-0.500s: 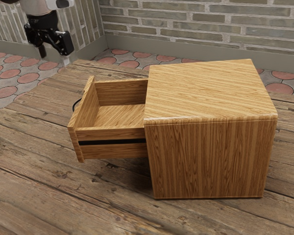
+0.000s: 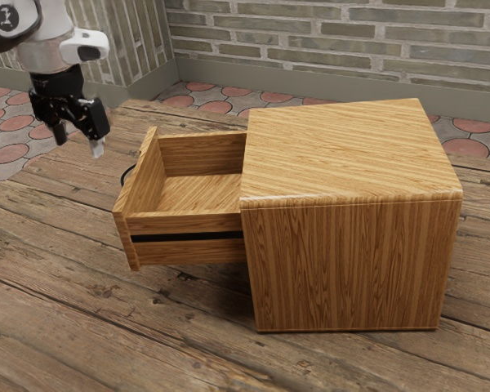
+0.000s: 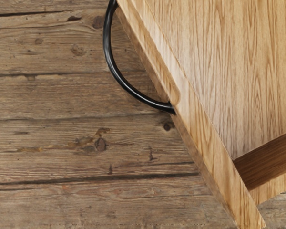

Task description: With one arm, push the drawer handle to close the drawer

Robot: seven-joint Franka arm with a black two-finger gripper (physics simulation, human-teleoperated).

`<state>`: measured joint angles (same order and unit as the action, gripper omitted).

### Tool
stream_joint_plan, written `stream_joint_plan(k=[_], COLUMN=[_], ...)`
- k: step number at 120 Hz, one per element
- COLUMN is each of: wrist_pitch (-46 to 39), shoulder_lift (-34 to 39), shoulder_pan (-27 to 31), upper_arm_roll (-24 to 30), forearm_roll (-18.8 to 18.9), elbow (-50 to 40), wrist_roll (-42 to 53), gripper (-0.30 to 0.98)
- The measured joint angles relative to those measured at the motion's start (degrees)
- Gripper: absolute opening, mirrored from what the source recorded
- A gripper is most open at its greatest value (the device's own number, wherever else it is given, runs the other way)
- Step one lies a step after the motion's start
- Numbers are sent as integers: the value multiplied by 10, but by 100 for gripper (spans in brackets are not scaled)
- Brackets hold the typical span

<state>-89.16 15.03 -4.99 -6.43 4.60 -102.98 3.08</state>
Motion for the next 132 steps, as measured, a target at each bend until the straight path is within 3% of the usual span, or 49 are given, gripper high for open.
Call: stream_joint_plan(k=[16,29,49,70,84,98,125,132], wrist_pitch=[-46,-72,-121,-147,-159,-193,-254,-263], shoulder_lift=[38,73,36,25,24,14,2,3], shoulder_pan=[2,4,-6,-92,-99,-103,-131,-139], upper_arm_roll=[-26,-43,-116,-192,-199,-199,-216,-218], forearm_roll=[-2,10,45,64,112,135,137,122], elbow=[-113,-150,-164,-177,-176,-176,-177,-177], wrist_roll=[-3,-1,23,57,135,249,425,460], gripper=[66,66,66,66,66,66,66,55])
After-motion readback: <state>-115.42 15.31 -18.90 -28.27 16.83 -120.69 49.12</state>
